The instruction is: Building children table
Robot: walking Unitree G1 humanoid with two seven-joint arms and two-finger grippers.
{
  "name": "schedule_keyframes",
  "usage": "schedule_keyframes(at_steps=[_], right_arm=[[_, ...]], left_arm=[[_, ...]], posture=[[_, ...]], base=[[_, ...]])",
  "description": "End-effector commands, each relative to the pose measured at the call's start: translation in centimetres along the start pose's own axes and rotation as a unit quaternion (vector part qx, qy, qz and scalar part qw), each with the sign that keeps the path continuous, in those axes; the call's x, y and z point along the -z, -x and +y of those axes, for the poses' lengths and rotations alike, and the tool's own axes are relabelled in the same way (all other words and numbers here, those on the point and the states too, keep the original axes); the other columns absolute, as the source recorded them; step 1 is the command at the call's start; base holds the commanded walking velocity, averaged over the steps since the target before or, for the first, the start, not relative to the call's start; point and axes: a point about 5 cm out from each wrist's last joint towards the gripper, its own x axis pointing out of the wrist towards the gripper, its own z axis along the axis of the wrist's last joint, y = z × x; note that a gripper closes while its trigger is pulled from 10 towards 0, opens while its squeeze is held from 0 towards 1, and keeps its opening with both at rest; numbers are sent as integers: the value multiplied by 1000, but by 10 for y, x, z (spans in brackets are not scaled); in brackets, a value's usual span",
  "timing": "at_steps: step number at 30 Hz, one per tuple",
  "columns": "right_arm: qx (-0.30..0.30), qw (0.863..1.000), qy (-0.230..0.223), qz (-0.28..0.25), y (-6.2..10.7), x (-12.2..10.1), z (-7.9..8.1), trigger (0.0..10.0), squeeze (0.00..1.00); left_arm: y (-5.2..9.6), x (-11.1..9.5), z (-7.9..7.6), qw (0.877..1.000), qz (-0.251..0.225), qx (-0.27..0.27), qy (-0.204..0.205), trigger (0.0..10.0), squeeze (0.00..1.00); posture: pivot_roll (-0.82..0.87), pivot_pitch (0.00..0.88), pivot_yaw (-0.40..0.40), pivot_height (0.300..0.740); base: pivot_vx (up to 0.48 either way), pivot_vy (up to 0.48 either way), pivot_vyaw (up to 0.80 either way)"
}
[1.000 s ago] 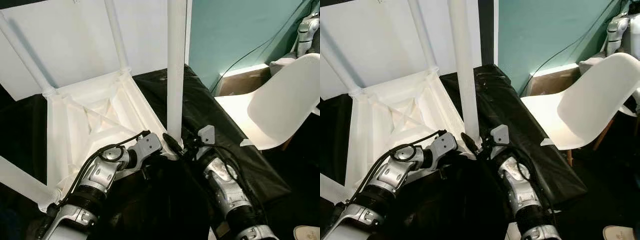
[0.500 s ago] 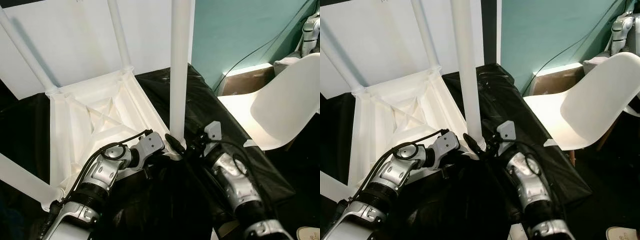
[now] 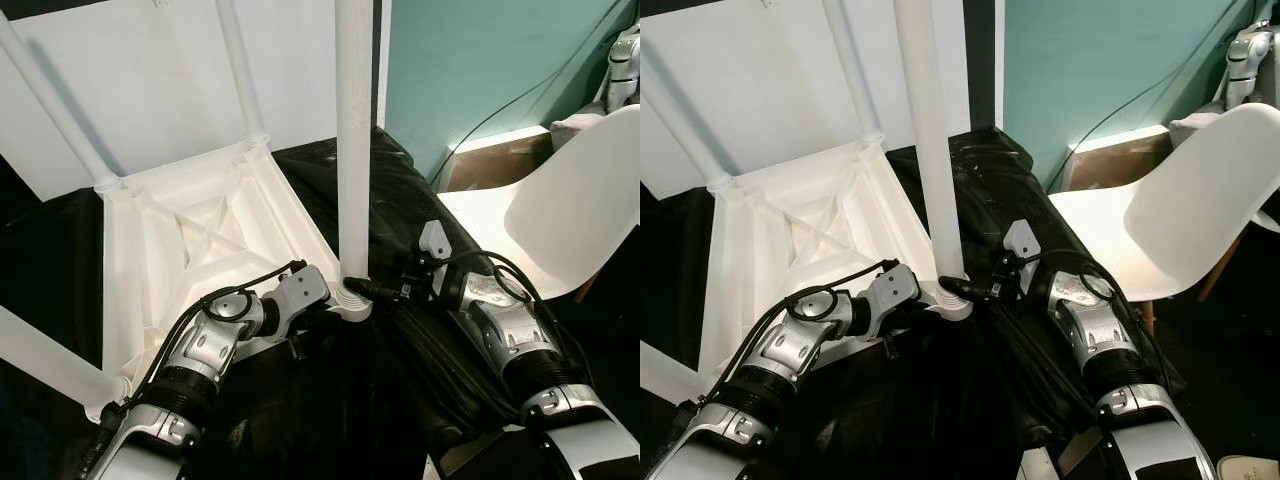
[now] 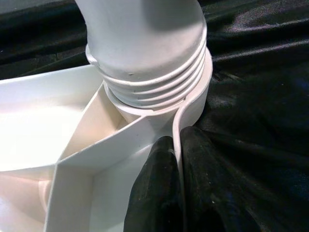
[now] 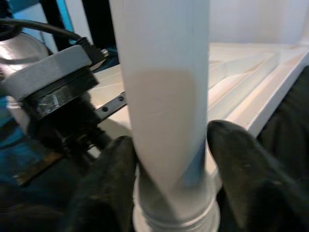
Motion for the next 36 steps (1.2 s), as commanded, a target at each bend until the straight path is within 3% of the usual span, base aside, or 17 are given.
schedule_keyframes(at_steps=[1, 9, 10, 11, 12, 14, 15, 16, 18, 26, 27, 28, 29, 30, 34, 35, 36], right_arm=[[-8, 1000, -8, 8, 0, 1, -2, 0, 0], [15, 999, -50, -1, 1, 12, 10, 0, 0], [56, 997, -51, -20, -3, 13, 14, 0, 0], [56, 997, -51, -20, -3, 13, 14, 0, 0], [176, 983, -21, -52, -3, 10, 12, 0, 0], [176, 983, -21, -52, -3, 10, 12, 0, 0], [260, 962, -3, -78, 0, 7, 10, 0, 0], [260, 962, -3, -78, 0, 7, 10, 0, 0], [331, 939, 9, -95, 8, 10, 23, 0, 0], [332, 939, -13, -90, 2, 14, 33, 0, 0], [310, 947, -25, -82, -2, 16, 38, 10000, 0], [294, 952, -34, -77, -4, 18, 41, 10000, 0], [264, 960, -51, -79, -6, 18, 44, 10000, 1000], [230, 969, -56, -72, -9, 19, 45, 10000, 1000], [183, 980, -46, -58, -9, 17, 42, 10000, 1000], [161, 985, -30, -49, -8, 15, 35, 10000, 565], [152, 987, -19, -44, -7, 13, 31, 10000, 565]], left_arm=[[-6, 34, -18, 998, 45, 7, 54, 10000, 0], [-8, 34, -19, 998, 44, 7, 55, 10000, 0], [-8, 34, -18, 998, 43, 6, 55, 10000, 0], [-8, 34, -18, 998, 43, 6, 55, 10000, 0], [-8, 33, -18, 998, 42, 5, 55, 10000, 0], [-8, 33, -18, 998, 42, 5, 55, 10000, 0], [-9, 33, -17, 998, 41, 5, 55, 10000, 0], [-9, 33, -17, 998, 41, 5, 55, 10000, 0], [-9, 32, -17, 998, 42, 10, 54, 10000, 0], [-10, 30, -17, 998, 43, 17, 48, 10000, 0], [-11, 30, -17, 998, 42, 18, 48, 10000, 0], [-11, 30, -17, 998, 42, 19, 48, 10000, 0], [-12, 29, -17, 998, 42, 19, 48, 10000, 0], [-12, 30, -18, 998, 42, 20, 48, 10000, 0], [-14, 30, -18, 998, 42, 22, 47, 10000, 0], [-14, 30, -18, 998, 42, 23, 47, 10000, 0], [-15, 29, -18, 998, 42, 23, 47, 10000, 0]], posture=[[33, 0, 34, 740], [26, 0, 28, 740], [25, 0, 24, 740], [25, 0, 24, 740], [25, 0, 25, 740], [25, 0, 25, 740], [25, 0, 25, 740], [25, 0, 25, 740], [7, 0, 47, 740], [-4, 0, 57, 740], [-7, 0, 58, 740], [-7, 0, 58, 740], [-13, 0, 61, 740], [-13, 0, 61, 740], [-27, 0, 65, 740], [-28, 0, 65, 740], [-28, 0, 65, 740]], base=[[0, 0, 0], [0, 0, 0], [0, 0, 0], [0, 0, 0], [0, 0, 0], [0, 0, 0], [0, 0, 0], [0, 0, 0], [0, 0, 0], [0, 0, 0], [0, 0, 0], [0, 0, 0], [0, 0, 0], [0, 0, 0], [0, 0, 0], [0, 0, 0], [0, 0, 0]])
